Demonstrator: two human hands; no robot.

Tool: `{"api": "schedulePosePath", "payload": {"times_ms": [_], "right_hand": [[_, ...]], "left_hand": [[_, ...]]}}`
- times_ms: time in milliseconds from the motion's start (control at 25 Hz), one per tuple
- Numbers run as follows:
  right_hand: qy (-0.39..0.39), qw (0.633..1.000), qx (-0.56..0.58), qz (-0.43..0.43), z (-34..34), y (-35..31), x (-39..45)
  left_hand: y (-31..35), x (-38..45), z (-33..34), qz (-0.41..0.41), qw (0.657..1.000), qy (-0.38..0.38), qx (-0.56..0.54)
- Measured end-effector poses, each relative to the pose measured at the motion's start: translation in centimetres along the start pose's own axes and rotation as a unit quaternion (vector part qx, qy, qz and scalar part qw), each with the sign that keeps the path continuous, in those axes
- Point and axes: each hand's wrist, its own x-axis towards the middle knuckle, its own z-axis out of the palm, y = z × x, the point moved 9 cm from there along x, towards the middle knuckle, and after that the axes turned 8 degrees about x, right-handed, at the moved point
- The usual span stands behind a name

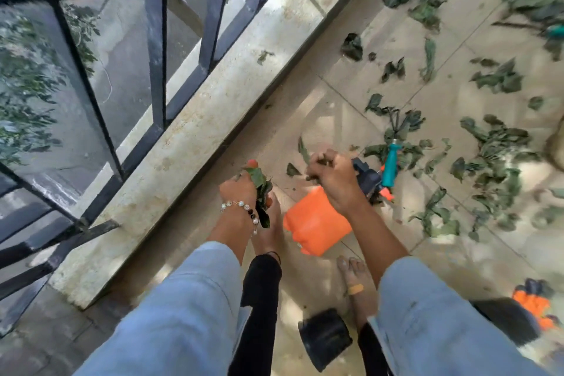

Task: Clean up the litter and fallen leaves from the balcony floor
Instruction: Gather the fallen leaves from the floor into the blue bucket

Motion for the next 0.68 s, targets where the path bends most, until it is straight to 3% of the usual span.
{"api": "schedulePosePath", "payload": {"times_ms": [200,320,440,560,680], "right_hand": [[0.062,0.973,-0.22,0.015,-1.2,3.2,2.4],[0.088,0.914,-0.395,0.008,-0.7,5.3,5.9],[0.051,0.842,-0.537,0.001,1.2,8.3,9.4],[0.049,0.793,-0.607,0.0,2.6,11.8,11.7],[0.065,0.756,-0.647,-0.08,3.8,12.8,12.7]], "left_hand": [[-0.1,-0.6,0.5,-0.024,0.999,-0.025,-0.02],[-0.5,2.9,0.2,-0.017,1.0,-0.019,0.006],[-1.0,7.0,-0.5,-0.012,1.0,-0.016,0.019],[-2.2,11.7,-1.4,-0.018,0.997,-0.005,0.077],[-3.0,13.9,-2.0,-0.019,0.991,0.009,0.136]]}}
